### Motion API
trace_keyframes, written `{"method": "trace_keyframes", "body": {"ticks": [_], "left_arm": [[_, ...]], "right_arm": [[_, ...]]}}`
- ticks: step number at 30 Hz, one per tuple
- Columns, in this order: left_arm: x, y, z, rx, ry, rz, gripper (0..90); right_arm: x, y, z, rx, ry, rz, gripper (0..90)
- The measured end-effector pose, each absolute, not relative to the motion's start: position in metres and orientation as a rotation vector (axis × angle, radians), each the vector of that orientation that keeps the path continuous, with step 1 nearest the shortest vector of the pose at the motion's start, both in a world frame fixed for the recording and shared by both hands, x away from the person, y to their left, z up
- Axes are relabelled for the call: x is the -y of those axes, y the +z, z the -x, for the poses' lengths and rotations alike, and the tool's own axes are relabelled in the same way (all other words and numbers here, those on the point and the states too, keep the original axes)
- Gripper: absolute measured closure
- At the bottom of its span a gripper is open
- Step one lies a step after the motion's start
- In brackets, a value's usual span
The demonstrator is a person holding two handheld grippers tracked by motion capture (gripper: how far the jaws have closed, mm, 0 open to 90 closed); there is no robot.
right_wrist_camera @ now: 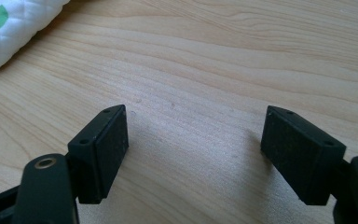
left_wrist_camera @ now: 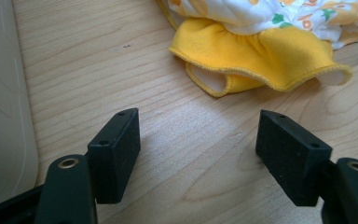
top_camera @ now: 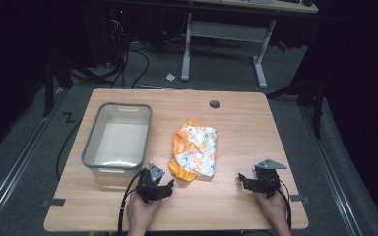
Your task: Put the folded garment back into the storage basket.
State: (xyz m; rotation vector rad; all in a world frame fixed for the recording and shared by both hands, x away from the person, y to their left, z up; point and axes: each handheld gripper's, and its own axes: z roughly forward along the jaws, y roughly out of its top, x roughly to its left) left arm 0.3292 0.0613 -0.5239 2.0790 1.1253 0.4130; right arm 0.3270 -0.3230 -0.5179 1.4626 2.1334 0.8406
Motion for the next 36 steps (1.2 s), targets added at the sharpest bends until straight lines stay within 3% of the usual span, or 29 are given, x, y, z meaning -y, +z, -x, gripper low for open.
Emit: {"method": "trace_keyframes", "body": {"ticks": [12,20,36], "left_arm": [[-0.0617,-0.5240,-0.3296,-1.131,0.406,-2.072,30.9],[-0.0577,-0.5244,-0.3313,-1.120,0.410,-2.106,19.9],[-0.0552,-0.5245,-0.3327,-1.112,0.400,-2.120,15.3]], "right_arm": [[0.3229,-0.5179,-0.3273,-2.132,0.842,-1.462,23.5],[0.3230,-0.5179,-0.3276,-2.133,0.841,-1.460,23.5],[0.3229,-0.5179,-0.3277,-2.132,0.841,-1.463,23.5]]}}
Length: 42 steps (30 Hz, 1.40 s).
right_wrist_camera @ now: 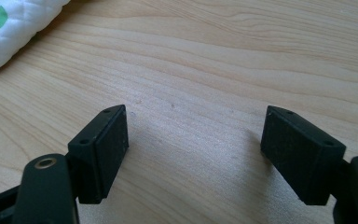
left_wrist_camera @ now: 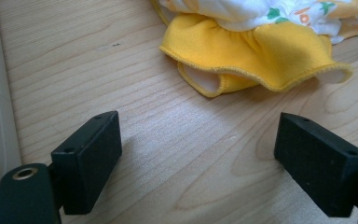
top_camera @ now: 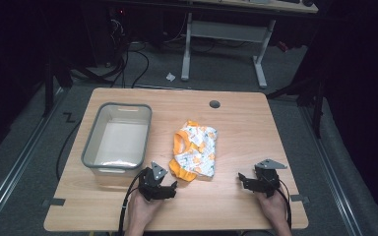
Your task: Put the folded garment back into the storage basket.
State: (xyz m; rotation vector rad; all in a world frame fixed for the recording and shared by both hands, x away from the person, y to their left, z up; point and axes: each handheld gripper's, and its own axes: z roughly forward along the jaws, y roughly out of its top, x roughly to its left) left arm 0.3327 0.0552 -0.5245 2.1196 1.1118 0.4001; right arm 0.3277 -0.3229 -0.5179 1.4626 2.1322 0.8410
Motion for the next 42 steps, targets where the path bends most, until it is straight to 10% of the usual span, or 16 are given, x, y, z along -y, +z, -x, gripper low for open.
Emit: {"method": "trace_keyframes", "body": {"ticks": [42], "left_arm": [[-0.041,-0.483,-0.351,-1.058,0.254,-1.977,17.6]], "right_arm": [[0.323,-0.518,-0.328,-2.134,0.841,-1.461,23.5]]}}
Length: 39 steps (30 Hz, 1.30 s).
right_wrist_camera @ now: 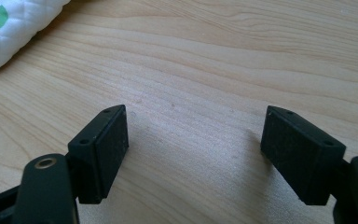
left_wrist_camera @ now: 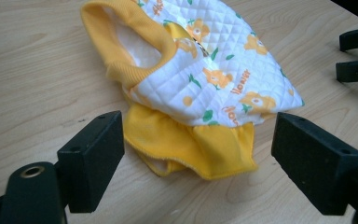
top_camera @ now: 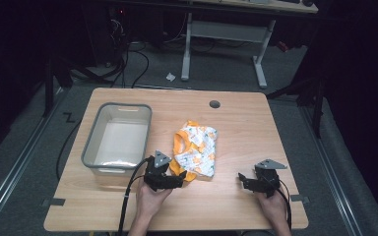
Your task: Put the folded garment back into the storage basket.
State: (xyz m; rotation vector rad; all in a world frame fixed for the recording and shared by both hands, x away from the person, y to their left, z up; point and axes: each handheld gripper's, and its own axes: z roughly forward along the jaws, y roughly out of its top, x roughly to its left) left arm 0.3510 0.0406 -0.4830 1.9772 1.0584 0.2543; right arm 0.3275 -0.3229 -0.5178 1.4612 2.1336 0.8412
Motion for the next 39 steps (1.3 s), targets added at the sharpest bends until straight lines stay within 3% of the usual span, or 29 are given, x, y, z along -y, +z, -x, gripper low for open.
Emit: {"method": "trace_keyframes", "body": {"ticks": [23,39], "left_arm": [[-0.014,-0.476,-0.399,-1.144,0.254,-1.987,20.5],[-0.007,-0.497,-0.430,-1.252,0.263,-2.003,23.3]], "right_arm": [[0.323,-0.518,-0.327,-2.135,0.842,-1.459,23.5],[0.323,-0.518,-0.327,-2.135,0.842,-1.458,23.5]]}}
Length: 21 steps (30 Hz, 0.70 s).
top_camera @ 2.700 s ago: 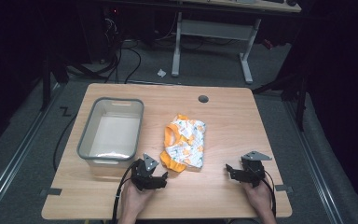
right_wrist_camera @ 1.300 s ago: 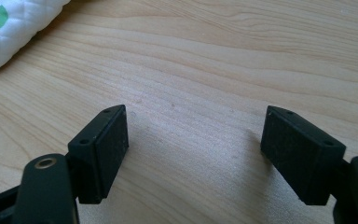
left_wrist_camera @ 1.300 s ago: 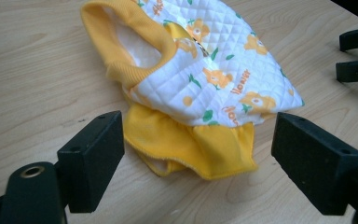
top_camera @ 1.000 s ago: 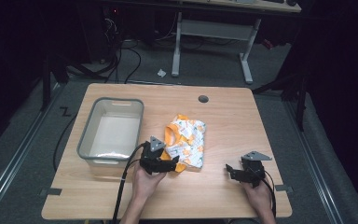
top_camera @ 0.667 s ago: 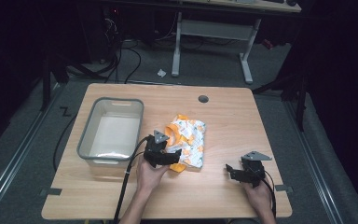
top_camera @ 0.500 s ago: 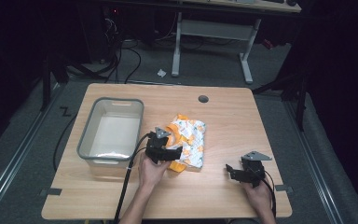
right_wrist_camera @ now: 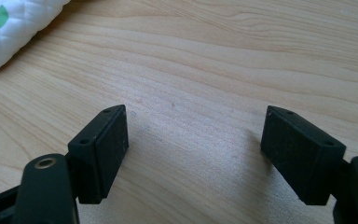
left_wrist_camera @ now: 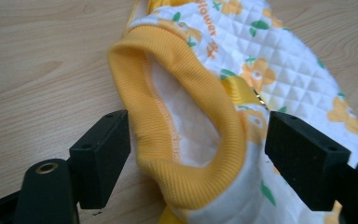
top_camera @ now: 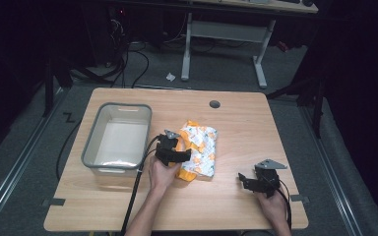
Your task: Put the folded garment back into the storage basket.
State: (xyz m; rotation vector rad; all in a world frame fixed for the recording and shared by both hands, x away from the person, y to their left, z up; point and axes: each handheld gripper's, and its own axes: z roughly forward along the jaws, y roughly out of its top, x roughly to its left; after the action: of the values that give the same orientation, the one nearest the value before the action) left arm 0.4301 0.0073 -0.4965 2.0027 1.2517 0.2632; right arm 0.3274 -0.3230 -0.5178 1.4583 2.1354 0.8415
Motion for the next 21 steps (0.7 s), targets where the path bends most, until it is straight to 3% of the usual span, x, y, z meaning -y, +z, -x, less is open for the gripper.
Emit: {"method": "trace_keyframes", "body": {"ticks": [17,21], "left_arm": [[0.001,-0.515,-0.436,-1.264,0.242,-2.086,29.1],[0.004,-0.514,-0.433,-1.231,0.273,-2.117,36.6]], "right_arm": [[0.323,-0.518,-0.327,-2.135,0.842,-1.460,23.5],[0.323,-0.518,-0.327,-2.135,0.842,-1.460,23.5]]}}
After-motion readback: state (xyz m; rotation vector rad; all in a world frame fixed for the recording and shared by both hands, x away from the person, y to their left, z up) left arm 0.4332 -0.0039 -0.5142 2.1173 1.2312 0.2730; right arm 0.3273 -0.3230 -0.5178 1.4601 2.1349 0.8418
